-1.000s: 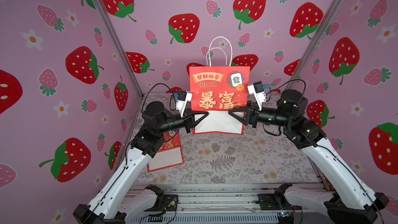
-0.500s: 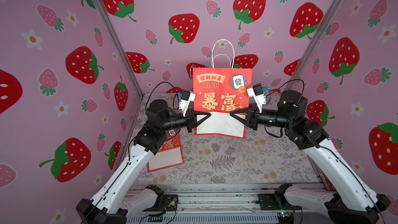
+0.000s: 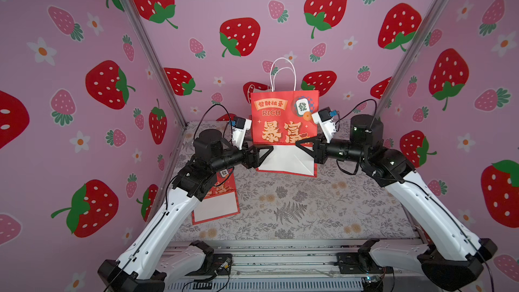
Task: Put away the paper bag
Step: Press the paper bag, then place the paper bag at the center of the board.
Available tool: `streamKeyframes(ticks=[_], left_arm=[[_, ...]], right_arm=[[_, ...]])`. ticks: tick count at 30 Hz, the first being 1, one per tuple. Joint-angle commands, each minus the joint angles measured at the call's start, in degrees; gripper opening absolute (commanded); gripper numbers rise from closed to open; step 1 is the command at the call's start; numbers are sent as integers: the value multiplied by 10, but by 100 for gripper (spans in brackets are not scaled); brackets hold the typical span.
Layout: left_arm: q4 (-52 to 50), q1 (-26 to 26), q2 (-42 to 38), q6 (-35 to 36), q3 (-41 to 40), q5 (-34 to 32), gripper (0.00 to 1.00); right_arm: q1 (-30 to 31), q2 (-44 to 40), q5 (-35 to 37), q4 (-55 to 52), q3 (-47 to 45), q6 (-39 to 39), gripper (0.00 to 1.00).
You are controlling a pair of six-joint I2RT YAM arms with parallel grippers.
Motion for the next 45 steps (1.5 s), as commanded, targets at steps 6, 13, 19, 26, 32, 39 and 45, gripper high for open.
streamKeyframes(ticks=[6, 13, 19, 26, 32, 39, 45], left_arm=[[25, -24, -148, -42, -151, -379, 80], [108, -25, -237, -32, -272, -442, 89], [125, -23, -182, -8, -276, -431, 99], [129, 0, -179, -10, -295, -411, 99], [139, 29, -207, -35, -316, -382, 100], [148, 40, -203, -43, -321, -367, 100], [154, 43, -191, -45, -320, -360, 100]], right_arm=[[1, 24, 50, -80, 0, 22, 0], [1, 36, 88, -105, -73, 64, 0], [14, 63, 45, -11, -163, 123, 0], [52, 119, 30, 60, -189, 167, 0], [57, 178, 5, 140, -204, 193, 0], [69, 275, -22, 227, -189, 206, 0], [75, 330, -28, 249, -176, 214, 0]])
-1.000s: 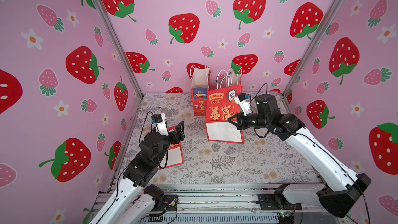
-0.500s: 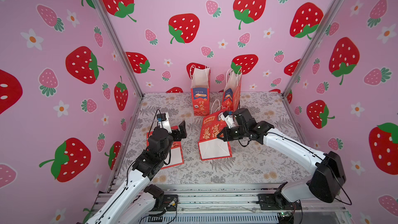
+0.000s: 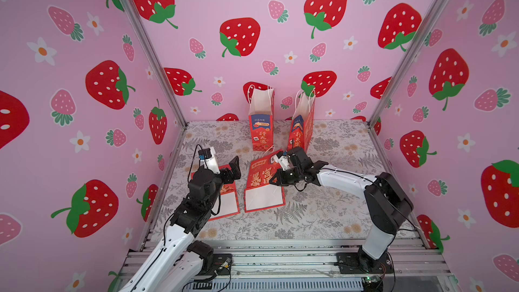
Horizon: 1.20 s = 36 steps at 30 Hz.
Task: Put away the paper bag
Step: Place the paper bag at the center of the board.
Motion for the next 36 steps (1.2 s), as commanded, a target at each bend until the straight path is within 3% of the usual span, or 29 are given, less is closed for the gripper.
streamKeyframes(ticks=[1, 12, 22, 36], left_arm=[[20, 4, 4, -4, -4, 13, 100], [27, 6, 5, -13, -5, 28, 100], [39, 6, 21, -20, -3, 43, 100], [43, 6, 22, -24, -5, 45, 100]], right_arm=[[4, 18, -18, 38, 15, 12, 0], [24, 58, -28, 95, -16, 48, 0], [55, 51, 29, 199, -86, 142, 0], [70, 58, 72, 224, -98, 164, 0]])
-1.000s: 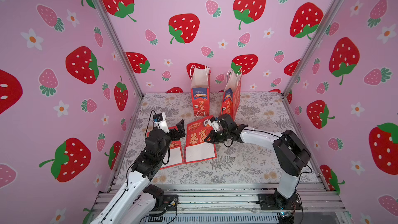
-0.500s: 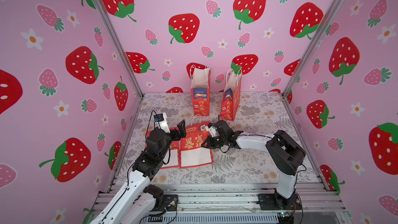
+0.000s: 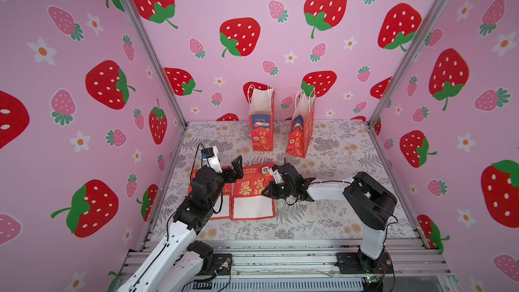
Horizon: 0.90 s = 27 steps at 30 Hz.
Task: Put away the paper bag
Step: Place the paper bag at the center of the board.
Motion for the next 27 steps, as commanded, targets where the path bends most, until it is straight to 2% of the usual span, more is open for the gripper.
streamKeyframes(ticks=[1, 6, 19, 24, 27], left_arm=[[15, 3, 3, -4, 3, 11, 100], [13, 3, -2, -3, 2, 8, 100], [12, 2, -2, -3, 2, 8, 100], [13, 3, 1, -4, 2, 9, 100], [15, 3, 2, -5, 2, 11, 100]], right_arm=[[3, 6, 16, 2, 9, -1, 0], [4, 18, 5, -19, 30, -23, 0], [5, 49, -29, -20, 55, -23, 0], [6, 56, -29, -19, 60, -21, 3], [7, 59, -29, -18, 61, -18, 7]])
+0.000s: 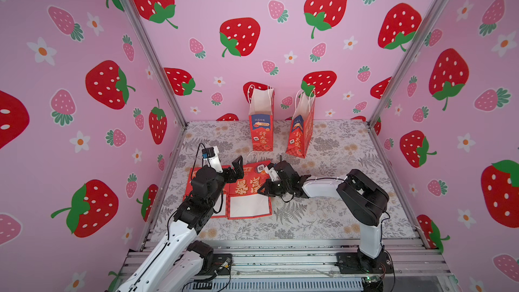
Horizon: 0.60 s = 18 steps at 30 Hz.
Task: Put away the paper bag
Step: Place the paper bag at the center of the board.
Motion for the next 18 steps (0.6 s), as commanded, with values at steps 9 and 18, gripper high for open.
streamKeyframes(ticks=[9, 18], left_arm=[[16, 3, 0, -3, 3, 8, 100], [12, 3, -6, -3, 4, 7, 100]], right_arm=[[12, 28, -11, -19, 16, -2, 30], [12, 19, 27, -78, 26, -26, 70]])
